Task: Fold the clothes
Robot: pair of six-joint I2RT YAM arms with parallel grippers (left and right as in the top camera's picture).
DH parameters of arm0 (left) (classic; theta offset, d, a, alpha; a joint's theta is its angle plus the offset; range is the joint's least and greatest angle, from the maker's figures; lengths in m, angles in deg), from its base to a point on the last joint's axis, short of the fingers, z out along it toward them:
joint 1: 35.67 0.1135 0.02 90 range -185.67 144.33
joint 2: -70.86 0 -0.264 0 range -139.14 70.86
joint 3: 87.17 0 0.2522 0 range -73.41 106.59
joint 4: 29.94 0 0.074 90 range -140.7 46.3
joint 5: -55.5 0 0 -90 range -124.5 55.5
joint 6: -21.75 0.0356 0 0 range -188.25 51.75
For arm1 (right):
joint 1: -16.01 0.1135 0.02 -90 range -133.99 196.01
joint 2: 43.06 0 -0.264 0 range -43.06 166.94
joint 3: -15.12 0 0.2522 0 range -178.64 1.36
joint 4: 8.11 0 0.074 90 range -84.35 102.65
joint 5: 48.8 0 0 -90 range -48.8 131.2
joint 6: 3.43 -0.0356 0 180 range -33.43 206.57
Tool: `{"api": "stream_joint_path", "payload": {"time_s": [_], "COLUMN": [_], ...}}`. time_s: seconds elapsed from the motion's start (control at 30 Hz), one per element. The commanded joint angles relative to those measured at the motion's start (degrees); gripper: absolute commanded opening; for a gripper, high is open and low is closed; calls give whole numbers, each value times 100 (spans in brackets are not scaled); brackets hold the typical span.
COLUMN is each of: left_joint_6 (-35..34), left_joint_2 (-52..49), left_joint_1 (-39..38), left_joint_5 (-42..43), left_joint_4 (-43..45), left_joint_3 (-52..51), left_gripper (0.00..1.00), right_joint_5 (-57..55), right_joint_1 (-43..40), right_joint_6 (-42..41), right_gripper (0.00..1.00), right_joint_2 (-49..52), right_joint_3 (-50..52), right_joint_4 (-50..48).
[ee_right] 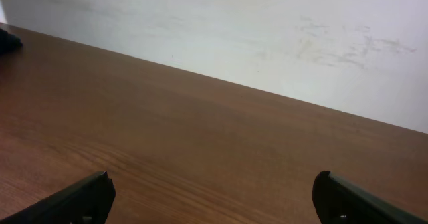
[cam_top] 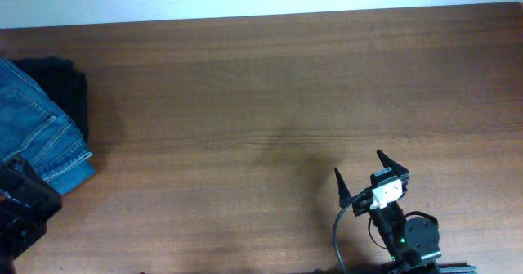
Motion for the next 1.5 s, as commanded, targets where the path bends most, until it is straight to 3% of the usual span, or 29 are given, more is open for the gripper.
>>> {"api": "stream_joint_path", "payload": {"time_s": [0.0,1.47], "left_joint_6": [116,114], "left_joint_2": [11,7], "left_joint_1": [4,35], "left_joint_5": [44,170], "left_joint_4": [0,0], "left_joint_3": [-22,-94], "left_gripper": [100,100], "right_joint_5": [-70,-70], "right_joint_1": [-68,-68], "right_joint_6": [-7,-7], "right_gripper": [99,99], "right_joint_2": [-52,-52], "right_joint_3": [26,26], "right_joint_4": [44,44]}}
